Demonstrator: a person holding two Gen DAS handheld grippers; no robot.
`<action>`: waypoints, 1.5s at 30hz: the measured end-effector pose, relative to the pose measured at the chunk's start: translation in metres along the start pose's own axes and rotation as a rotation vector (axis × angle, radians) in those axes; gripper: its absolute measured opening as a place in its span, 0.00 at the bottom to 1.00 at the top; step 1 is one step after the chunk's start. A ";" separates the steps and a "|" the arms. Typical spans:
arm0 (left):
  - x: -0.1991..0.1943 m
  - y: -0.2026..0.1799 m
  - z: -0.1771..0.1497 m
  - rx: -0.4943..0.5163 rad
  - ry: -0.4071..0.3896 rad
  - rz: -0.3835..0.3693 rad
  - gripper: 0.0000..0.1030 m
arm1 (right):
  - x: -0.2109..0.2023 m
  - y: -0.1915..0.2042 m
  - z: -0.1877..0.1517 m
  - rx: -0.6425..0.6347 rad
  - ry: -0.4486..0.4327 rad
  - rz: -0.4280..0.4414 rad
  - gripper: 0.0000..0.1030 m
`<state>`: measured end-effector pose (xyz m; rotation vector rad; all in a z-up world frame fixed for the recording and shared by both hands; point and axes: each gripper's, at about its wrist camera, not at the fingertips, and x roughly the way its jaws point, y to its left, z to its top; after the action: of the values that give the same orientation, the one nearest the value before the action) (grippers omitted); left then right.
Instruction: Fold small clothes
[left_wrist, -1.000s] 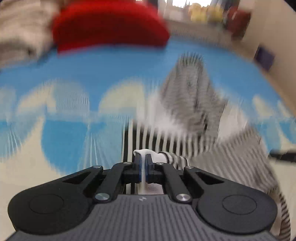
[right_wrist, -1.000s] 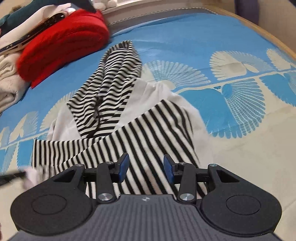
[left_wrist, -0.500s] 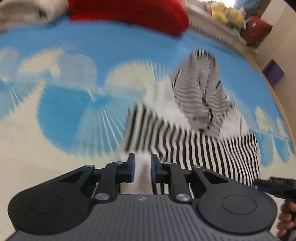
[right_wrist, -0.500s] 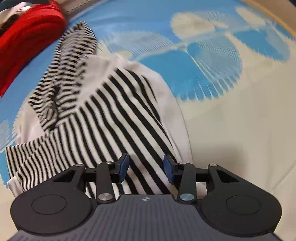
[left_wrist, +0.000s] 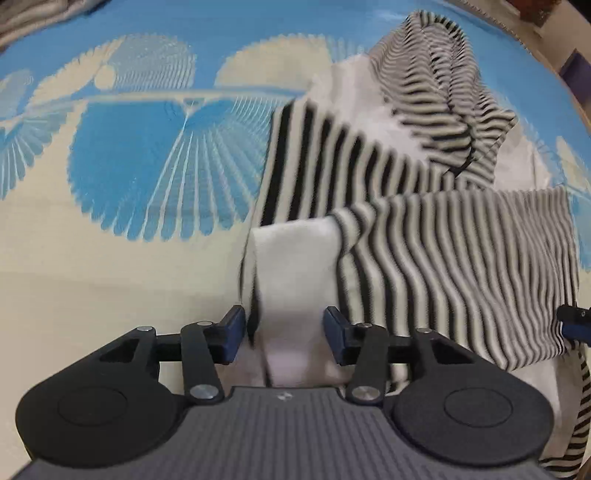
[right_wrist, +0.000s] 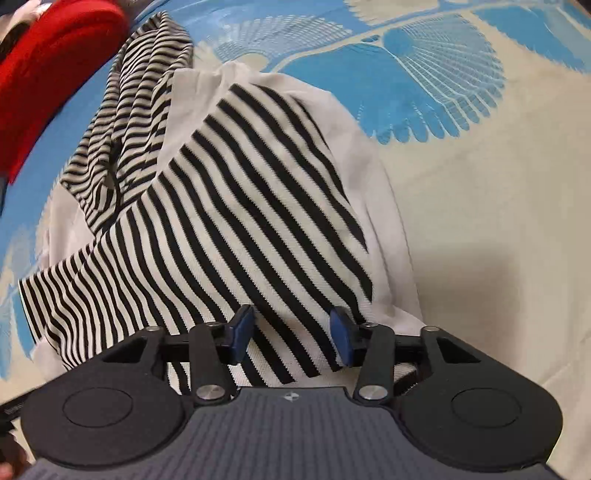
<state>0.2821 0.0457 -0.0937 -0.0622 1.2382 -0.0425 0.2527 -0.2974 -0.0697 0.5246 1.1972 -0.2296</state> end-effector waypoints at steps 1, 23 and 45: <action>-0.010 -0.005 0.003 0.019 -0.042 -0.017 0.51 | -0.009 0.007 0.001 -0.051 -0.045 0.006 0.46; -0.081 -0.047 0.006 0.089 -0.560 0.125 0.66 | -0.043 0.038 0.000 -0.354 -0.181 -0.112 0.50; -0.056 -0.108 0.157 0.118 -0.492 0.084 0.32 | -0.064 0.020 0.019 -0.303 -0.220 -0.080 0.49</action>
<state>0.4125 -0.0542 0.0177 0.0787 0.7442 -0.0255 0.2544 -0.2960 -0.0002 0.1816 1.0157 -0.1655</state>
